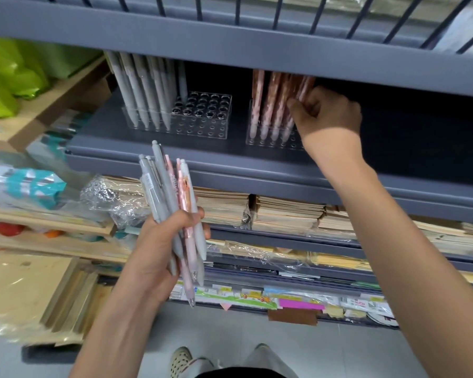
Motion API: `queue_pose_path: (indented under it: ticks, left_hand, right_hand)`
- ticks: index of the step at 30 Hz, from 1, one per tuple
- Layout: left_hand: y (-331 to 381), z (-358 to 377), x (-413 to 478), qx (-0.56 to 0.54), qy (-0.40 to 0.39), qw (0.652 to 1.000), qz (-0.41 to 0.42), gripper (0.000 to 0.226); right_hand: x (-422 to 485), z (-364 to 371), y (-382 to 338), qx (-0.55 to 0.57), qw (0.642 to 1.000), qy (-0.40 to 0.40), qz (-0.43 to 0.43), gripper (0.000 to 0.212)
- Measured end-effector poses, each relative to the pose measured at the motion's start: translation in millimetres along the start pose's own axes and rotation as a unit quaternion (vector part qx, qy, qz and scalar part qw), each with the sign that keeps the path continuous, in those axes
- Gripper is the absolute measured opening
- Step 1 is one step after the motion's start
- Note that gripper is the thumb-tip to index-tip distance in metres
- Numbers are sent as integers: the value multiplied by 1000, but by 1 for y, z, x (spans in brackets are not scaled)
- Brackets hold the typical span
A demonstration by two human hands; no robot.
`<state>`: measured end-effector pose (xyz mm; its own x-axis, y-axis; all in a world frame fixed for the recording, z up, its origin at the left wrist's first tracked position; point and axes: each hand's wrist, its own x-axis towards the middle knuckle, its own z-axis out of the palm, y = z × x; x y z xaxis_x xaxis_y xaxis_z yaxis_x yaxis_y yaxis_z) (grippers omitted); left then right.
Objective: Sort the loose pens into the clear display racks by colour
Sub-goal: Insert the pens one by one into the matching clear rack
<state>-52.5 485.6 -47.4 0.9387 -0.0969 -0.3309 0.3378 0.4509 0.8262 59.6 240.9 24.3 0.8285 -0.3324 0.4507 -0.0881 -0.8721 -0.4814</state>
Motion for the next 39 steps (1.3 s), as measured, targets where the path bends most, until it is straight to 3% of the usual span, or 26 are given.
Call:
queue_pose_path:
  ticks: [9, 12, 16, 19, 22, 25, 33, 39]
  left_hand:
    - [3, -4, -1, -8, -9, 1000, -8, 38]
    - [5, -7, -1, -3, -16, 1000, -7, 18]
    - [7, -8, -2, 20, -36, 999, 0, 17]
    - [8, -10, -1, 33, -41, 999, -3, 15]
    - [11, -18, 1, 39, -47, 998, -10, 23]
    - [16, -26, 4, 43, -53, 998, -17, 36]
    - [28, -50, 13, 19, -50, 998, -20, 37]
    - [36, -84, 20, 39, -84, 995, -26, 9]
  right_hand:
    - [-18, -9, 2, 29, 999, -15, 21, 33]
    - [-37, -15, -2, 125, 991, -18, 46, 25]
    - [-70, -11, -32, 278, 943, -174, 62, 24]
    - [-88, 0, -55, 314, 889, -324, 79, 22]
    - [-101, 11, -68, 321, 856, -395, 91, 26]
    - [-108, 20, -76, 351, 847, -383, 113, 28]
    - [-123, 34, -99, 434, 834, -312, 137, 17]
    - [-113, 28, -106, 504, 846, -112, 136, 16]
